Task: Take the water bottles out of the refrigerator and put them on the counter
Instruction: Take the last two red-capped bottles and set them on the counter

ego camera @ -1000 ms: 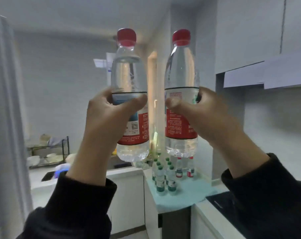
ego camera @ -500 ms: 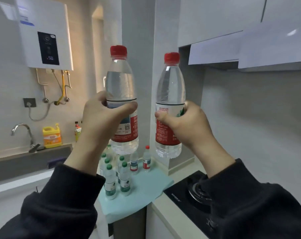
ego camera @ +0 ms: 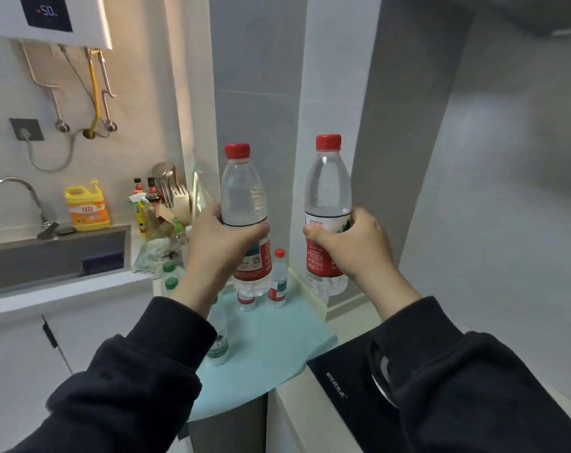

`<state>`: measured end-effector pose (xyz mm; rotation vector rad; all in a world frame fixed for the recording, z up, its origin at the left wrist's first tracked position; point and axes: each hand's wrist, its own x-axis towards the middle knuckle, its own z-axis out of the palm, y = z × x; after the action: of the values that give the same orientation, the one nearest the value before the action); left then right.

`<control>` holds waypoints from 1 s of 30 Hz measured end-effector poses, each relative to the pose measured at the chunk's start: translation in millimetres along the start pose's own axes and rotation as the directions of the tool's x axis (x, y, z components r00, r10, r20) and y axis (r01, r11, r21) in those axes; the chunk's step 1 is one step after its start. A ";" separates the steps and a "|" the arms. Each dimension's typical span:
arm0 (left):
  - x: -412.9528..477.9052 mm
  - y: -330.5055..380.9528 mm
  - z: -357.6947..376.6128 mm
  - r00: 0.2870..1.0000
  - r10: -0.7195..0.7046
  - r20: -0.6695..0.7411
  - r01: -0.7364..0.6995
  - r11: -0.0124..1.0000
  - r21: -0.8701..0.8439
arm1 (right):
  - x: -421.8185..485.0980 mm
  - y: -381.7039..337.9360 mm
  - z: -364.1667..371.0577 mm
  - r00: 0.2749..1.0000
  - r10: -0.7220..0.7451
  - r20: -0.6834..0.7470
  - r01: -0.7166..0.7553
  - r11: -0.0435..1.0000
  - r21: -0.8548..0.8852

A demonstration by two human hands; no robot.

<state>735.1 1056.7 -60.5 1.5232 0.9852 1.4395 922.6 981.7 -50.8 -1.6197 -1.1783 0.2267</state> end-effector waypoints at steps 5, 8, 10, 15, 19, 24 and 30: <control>34.1 -102.8 49.7 0.991 -0.112 -0.073 0.117 0.991 0.068 | 58.1 99.5 51.2 0.988 0.101 0.115 -0.102 0.995 0.004; 53.8 -161.9 70.7 0.975 -0.197 -0.104 0.207 0.973 0.097 | 84.3 151.6 88.8 0.975 0.158 0.155 -0.155 0.987 -0.030; 62.9 -203.4 83.4 0.963 -0.247 -0.112 0.259 0.960 0.111 | 95.1 187.4 116.6 0.966 0.184 0.183 -0.175 0.983 -0.061; 64.3 -290.5 102.3 0.926 -0.338 -0.169 0.356 0.930 0.091 | 98.1 266.9 174.5 0.939 0.254 0.233 -0.234 0.966 -0.111; 58.1 -335.6 112.3 0.907 -0.353 -0.230 0.386 0.915 0.116 | 91.9 307.5 208.9 0.921 0.281 0.268 -0.265 0.959 -0.097; 64.8 -370.5 115.3 0.888 -0.371 -0.273 0.419 0.896 0.147 | 94.4 337.7 243.7 0.903 0.274 0.330 -0.252 0.962 -0.108; 68.4 -390.6 111.0 0.883 -0.385 -0.270 0.429 0.894 0.130 | 104.9 356.5 261.5 0.893 0.291 0.344 -0.285 0.956 -0.070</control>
<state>844.3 1261.8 -400.4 1.1842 1.5250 1.2641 1005.8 1248.7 -408.9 -1.8170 -1.1986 0.7249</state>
